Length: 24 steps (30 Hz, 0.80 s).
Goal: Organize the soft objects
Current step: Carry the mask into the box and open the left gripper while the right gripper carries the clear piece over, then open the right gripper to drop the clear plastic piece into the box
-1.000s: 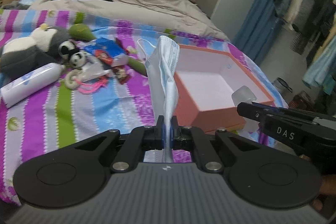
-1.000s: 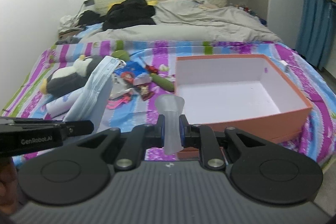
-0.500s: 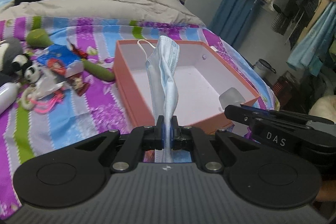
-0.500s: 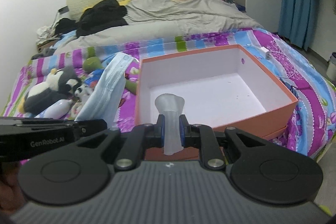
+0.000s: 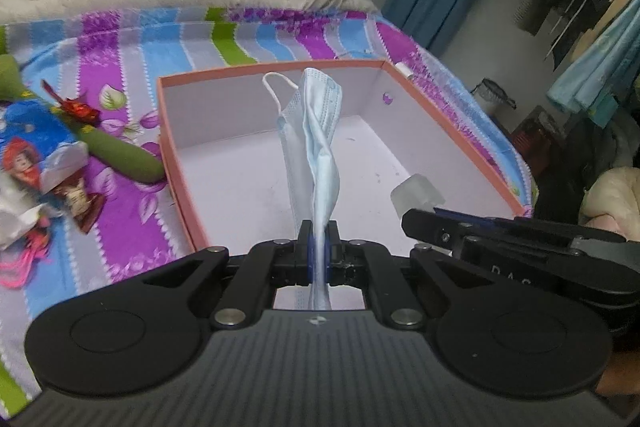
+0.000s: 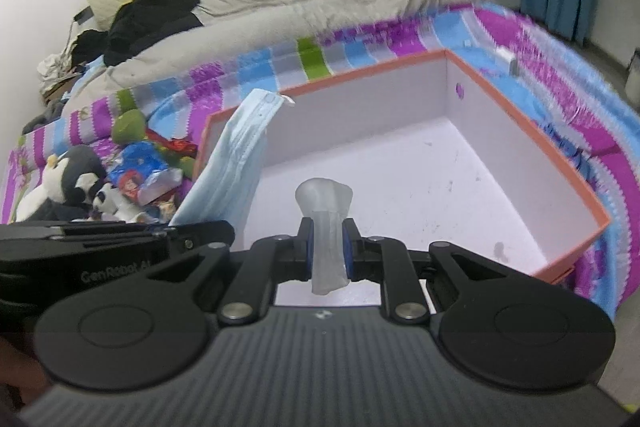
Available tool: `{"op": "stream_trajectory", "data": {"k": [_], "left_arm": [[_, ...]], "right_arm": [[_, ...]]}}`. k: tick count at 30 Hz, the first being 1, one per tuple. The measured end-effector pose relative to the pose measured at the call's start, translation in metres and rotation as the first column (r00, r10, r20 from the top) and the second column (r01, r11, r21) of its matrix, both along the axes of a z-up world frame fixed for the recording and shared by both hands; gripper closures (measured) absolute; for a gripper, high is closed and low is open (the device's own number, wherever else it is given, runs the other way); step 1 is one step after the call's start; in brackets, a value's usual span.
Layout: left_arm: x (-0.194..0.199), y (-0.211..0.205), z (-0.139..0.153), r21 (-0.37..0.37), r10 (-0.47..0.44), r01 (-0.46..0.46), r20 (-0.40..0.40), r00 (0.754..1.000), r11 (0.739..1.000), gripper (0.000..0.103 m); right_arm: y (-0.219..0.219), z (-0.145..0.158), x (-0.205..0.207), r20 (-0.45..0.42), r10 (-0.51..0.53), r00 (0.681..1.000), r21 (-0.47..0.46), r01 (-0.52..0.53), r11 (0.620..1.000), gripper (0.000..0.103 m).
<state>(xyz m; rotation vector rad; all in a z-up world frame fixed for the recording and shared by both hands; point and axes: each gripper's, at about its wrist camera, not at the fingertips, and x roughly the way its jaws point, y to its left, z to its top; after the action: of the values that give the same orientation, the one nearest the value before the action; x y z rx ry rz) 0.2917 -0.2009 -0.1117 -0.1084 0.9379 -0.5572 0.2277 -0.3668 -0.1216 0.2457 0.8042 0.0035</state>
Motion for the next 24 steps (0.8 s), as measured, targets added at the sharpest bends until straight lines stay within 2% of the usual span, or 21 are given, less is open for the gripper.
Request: {"op": "stream_trajectory", "data": {"k": [9,11,12,13,14,16,20,24], "left_arm": [[0.053,-0.033,-0.038,0.004,-0.020,0.021,-0.088,0.996,1.000,0.096],[0.058,-0.038,-0.045,-0.003,-0.019,0.019,-0.100,0.995,1.000,0.089],[0.060,-0.040,-0.048,0.004,-0.018,0.018,-0.110,0.994,1.000,0.076],[0.061,-0.041,-0.051,0.010,-0.016,0.017,-0.113,0.993,1.000,0.058],[0.061,-0.042,-0.053,0.013,-0.010,0.012,-0.112,0.994,1.000,0.053],[0.059,-0.043,-0.054,0.015,-0.008,0.009,-0.098,0.995,1.000,0.051],[0.052,-0.043,-0.051,0.014,0.000,0.001,-0.079,0.997,1.000,0.051],[0.036,-0.038,-0.034,0.009,0.007,-0.007,-0.038,0.999,1.000,0.051]], "right_arm": [[-0.032,-0.036,0.039,-0.095,-0.040,0.995,0.020,0.042,0.999,0.081],[-0.040,-0.044,0.045,-0.114,-0.048,0.992,0.058,0.055,0.997,0.079],[-0.042,-0.047,0.047,-0.127,-0.046,0.991,0.069,0.055,0.996,0.078],[-0.043,-0.050,0.049,-0.134,-0.045,0.990,0.070,0.055,0.996,0.075],[-0.044,-0.052,0.050,-0.141,-0.050,0.989,0.062,0.059,0.996,0.072],[-0.044,-0.054,0.051,-0.156,-0.064,0.986,0.045,0.072,0.996,0.063],[-0.044,-0.050,0.043,-0.142,-0.057,0.988,0.050,0.065,0.997,0.064],[-0.042,-0.038,0.033,-0.116,-0.054,0.992,0.041,0.059,0.997,0.064]]}}
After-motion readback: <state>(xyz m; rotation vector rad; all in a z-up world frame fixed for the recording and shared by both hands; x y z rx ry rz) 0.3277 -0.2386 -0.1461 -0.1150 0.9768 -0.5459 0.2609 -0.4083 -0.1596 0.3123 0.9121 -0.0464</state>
